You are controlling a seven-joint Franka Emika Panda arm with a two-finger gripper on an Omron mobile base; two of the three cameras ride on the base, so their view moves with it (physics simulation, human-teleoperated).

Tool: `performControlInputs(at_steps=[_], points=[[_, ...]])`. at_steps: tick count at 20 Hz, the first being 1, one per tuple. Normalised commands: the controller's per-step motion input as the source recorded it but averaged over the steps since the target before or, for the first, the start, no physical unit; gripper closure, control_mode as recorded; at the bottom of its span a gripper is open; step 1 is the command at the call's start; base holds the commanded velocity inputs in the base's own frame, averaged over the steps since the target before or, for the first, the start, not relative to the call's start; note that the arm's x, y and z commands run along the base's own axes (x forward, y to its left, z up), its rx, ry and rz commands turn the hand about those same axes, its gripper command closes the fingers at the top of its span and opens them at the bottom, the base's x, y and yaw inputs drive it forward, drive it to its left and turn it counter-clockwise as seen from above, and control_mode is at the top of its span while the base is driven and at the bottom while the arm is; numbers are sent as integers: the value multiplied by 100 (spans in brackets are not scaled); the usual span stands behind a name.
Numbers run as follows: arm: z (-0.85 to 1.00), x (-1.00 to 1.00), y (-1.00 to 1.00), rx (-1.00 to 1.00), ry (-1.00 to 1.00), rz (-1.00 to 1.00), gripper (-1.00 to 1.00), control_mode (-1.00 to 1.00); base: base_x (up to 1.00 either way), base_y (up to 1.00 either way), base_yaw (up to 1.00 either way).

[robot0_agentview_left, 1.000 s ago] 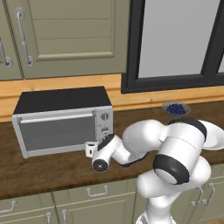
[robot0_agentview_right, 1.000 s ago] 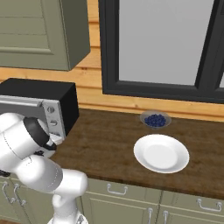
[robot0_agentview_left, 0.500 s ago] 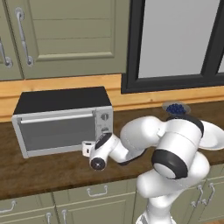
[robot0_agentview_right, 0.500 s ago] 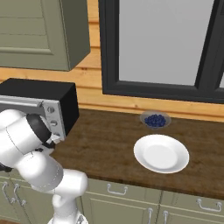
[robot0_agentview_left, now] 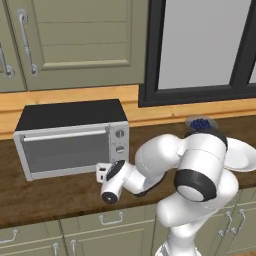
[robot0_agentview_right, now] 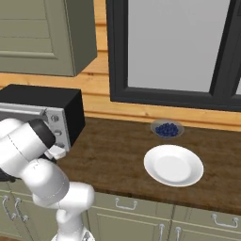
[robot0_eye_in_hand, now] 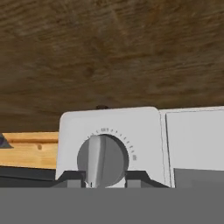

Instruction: Pick up the kebab skewer and baguette bread, and place them inside the toaster oven. Close the toaster oven door and start by setting the timer.

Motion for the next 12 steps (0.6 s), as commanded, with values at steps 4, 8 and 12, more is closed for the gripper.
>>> performControlInputs(at_steps=[4, 8, 12], points=[[-60, -19, -13, 2, 0, 0, 100, -100, 0, 0, 0], [-67, -25, -10, 3, 0, 0, 100, -100, 0, 0, 0], [-69, -44, -28, 2, 0, 0, 100, -100, 0, 0, 0]])
